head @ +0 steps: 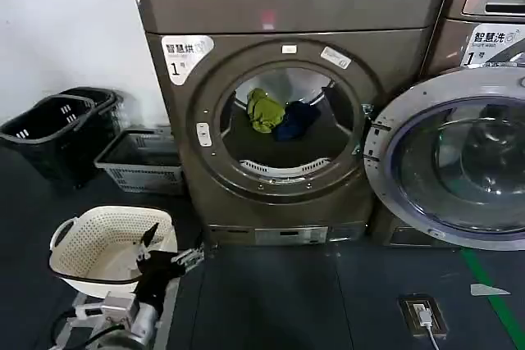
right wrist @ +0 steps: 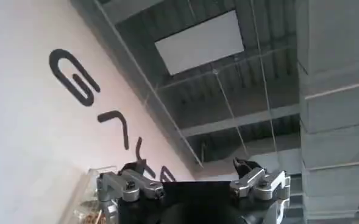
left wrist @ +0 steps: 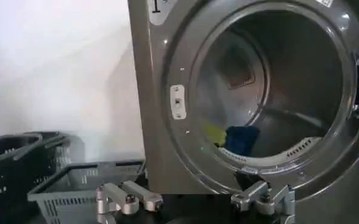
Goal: Grasp the clothes from the dryer.
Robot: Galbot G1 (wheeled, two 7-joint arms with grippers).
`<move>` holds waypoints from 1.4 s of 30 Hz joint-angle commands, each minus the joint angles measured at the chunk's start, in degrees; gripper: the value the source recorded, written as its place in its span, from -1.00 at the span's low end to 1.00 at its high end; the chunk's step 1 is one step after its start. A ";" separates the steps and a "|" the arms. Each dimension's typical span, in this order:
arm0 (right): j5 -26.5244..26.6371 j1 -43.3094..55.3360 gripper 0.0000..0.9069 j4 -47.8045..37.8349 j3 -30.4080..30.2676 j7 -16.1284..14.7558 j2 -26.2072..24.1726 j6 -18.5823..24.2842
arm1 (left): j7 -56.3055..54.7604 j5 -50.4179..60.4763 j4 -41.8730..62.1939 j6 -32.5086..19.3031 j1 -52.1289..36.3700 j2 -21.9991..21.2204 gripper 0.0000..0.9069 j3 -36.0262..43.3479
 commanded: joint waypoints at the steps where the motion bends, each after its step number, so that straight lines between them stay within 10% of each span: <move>1: 0.19 0.08 1.00 -0.02 -0.08 0.18 0.04 0.32 | -0.02 0.03 0.02 0.17 0.01 -0.01 1.00 0.00; 42: 1.87 0.78 1.00 -0.19 -0.43 -0.20 -0.11 0.04 | 0.89 0.12 -0.64 0.22 0.14 -0.23 1.00 -0.29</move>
